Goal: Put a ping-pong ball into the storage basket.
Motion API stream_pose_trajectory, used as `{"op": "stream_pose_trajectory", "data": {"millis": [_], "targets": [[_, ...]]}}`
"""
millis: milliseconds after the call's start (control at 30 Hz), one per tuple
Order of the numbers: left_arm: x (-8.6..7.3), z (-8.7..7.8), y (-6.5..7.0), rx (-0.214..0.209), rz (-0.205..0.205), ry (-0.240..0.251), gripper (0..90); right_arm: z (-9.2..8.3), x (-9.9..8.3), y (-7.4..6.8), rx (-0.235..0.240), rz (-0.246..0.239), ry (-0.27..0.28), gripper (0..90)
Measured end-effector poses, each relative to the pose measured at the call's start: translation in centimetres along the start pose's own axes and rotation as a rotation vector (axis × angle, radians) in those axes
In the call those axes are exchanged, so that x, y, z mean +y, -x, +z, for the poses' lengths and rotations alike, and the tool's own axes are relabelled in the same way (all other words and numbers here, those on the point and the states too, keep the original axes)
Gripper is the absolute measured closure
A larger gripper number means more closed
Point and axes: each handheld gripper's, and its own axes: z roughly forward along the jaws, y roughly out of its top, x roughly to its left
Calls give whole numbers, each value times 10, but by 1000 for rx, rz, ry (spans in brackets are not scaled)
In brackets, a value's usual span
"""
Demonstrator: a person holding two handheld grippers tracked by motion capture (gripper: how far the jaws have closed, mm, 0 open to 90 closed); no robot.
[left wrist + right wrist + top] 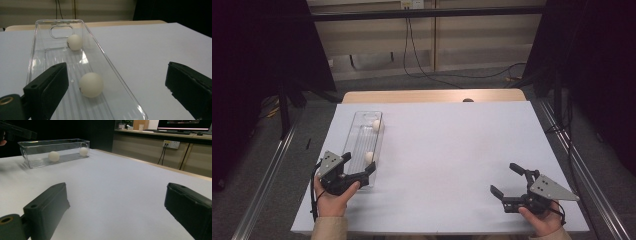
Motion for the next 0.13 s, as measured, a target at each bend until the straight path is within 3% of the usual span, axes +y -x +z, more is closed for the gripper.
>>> {"op": "stream_pose_trajectory", "data": {"millis": [133], "targets": [[-1,-1,1,10,17,12,48,2,-1,0,1,1,-7,41]]}}
